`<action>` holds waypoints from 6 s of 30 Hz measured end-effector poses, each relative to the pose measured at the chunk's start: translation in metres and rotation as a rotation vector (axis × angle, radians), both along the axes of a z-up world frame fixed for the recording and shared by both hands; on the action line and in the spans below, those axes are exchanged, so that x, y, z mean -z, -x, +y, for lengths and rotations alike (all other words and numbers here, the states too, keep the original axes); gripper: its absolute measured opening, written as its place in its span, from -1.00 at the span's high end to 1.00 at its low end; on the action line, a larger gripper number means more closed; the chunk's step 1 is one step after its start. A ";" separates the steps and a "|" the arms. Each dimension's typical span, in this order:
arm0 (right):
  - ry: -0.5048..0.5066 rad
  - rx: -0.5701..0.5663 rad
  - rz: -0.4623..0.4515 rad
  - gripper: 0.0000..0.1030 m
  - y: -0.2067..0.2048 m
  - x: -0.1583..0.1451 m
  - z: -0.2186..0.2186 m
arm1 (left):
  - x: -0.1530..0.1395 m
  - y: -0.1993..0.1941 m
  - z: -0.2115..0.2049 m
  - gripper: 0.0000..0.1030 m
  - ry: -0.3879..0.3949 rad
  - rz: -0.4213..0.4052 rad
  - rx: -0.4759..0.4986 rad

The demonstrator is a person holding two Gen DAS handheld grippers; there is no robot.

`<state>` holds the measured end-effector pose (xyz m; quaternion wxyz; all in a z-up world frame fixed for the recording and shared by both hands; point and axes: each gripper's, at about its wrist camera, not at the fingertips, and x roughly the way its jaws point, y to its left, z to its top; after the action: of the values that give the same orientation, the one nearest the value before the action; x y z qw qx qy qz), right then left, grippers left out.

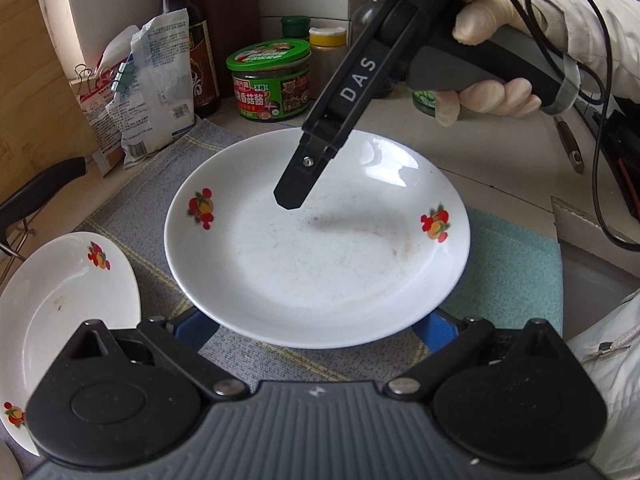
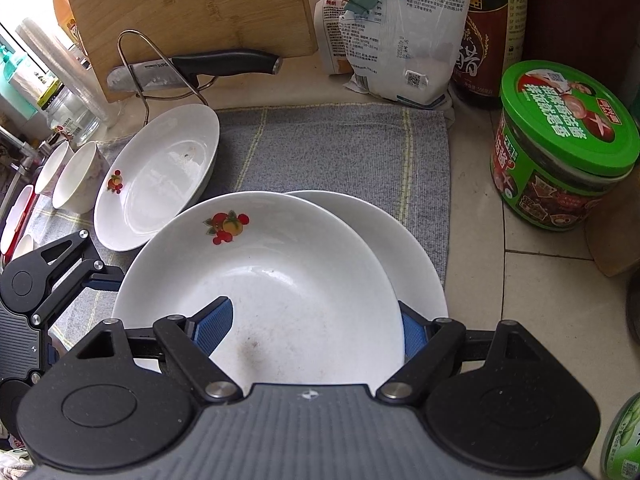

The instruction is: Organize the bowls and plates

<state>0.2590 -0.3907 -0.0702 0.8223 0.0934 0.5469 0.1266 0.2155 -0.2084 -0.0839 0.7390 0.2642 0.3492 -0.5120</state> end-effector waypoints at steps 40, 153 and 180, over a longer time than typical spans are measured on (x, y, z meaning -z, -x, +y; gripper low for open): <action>0.059 0.011 0.004 -0.74 0.005 -0.001 0.002 | -0.001 0.000 0.000 -0.95 -0.005 -0.034 0.004; 0.364 -0.349 -0.365 -1.00 -0.003 0.013 0.186 | -0.052 -0.051 0.127 -0.98 0.019 -0.048 -0.759; 0.261 -0.375 -0.240 -1.00 -0.040 0.037 0.189 | -0.070 -0.112 0.133 -0.98 -0.010 0.063 -0.735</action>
<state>0.2988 -0.2017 -0.1073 0.8485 -0.1324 0.4651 0.2151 0.3277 -0.0751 -0.0134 0.8611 0.1085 0.4461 -0.2184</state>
